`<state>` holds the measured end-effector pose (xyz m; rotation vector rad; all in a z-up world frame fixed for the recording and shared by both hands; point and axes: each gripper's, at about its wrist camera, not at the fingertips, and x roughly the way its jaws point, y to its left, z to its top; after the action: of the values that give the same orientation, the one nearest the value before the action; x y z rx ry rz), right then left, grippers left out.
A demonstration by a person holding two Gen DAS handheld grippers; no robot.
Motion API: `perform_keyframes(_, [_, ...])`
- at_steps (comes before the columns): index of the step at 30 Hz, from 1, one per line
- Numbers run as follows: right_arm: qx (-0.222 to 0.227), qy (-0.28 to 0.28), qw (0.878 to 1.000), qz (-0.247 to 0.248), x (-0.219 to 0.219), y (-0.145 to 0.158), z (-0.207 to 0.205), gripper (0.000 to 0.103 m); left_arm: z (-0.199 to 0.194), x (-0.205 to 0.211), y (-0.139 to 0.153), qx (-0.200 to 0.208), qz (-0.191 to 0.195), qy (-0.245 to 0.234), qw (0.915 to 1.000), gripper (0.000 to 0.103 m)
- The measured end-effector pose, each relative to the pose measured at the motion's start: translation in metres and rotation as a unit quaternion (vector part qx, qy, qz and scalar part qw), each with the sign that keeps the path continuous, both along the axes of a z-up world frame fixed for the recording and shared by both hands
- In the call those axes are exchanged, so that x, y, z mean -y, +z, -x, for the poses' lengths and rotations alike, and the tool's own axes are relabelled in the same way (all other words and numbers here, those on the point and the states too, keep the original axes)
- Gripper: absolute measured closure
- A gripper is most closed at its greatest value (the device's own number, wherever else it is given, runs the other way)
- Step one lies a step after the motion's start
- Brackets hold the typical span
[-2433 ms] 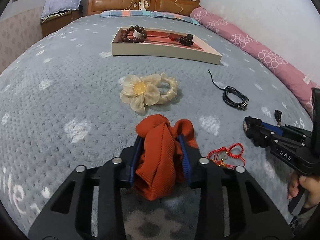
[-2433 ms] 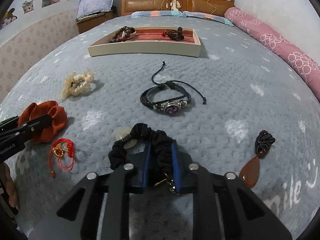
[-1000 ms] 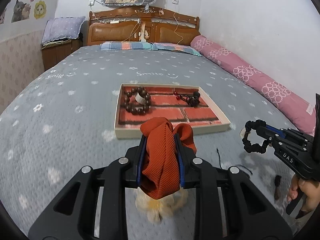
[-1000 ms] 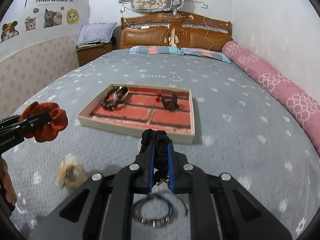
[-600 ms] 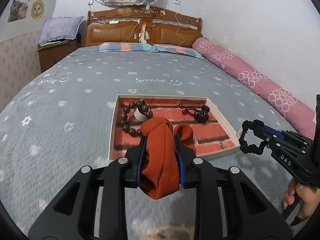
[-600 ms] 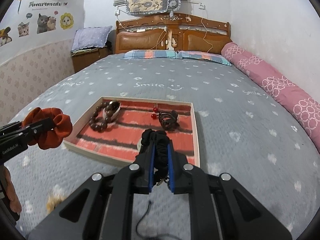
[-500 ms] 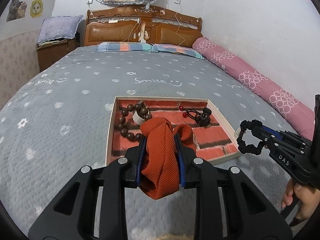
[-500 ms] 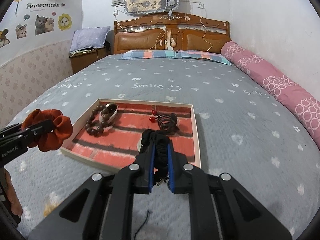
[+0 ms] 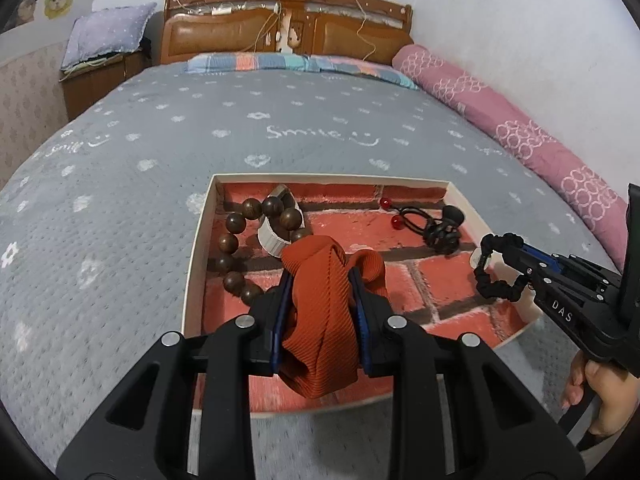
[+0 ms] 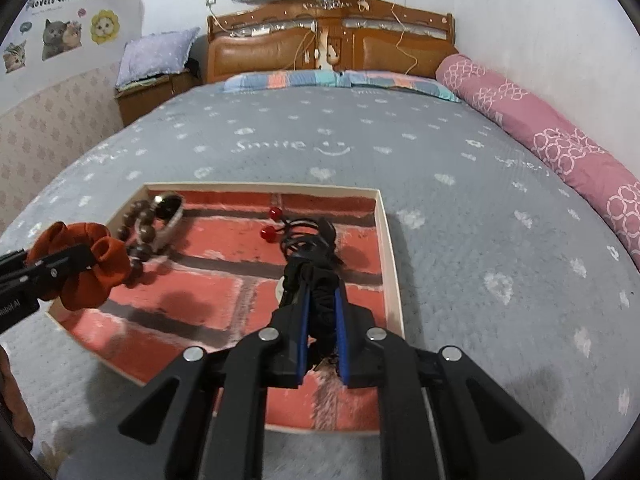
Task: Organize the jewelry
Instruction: 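Carry the orange scrunchie and black hair tie into the tray and release both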
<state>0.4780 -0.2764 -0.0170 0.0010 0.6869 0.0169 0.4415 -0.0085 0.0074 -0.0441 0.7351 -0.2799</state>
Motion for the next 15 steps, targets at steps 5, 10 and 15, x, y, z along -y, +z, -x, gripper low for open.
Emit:
perform_keyframes(5, [-0.019,0.002,1.000,0.004,0.000,-0.007,-0.015,0.091,-0.020,0.006,-0.011,-0.021,-0.013,-0.006,0.9997,0.077])
perform_keyframes(10, [-0.039,-0.003,0.999,-0.008,0.002,-0.018,-0.029,0.091,-0.030,0.010,-0.023,-0.035,-0.025,-0.003,0.9991,0.077])
perform_keyframes(15, [-0.047,-0.010,0.999,-0.011,0.002,-0.024,-0.037,0.091,-0.035,0.004,-0.031,-0.048,-0.009,0.011,0.9987,0.072])
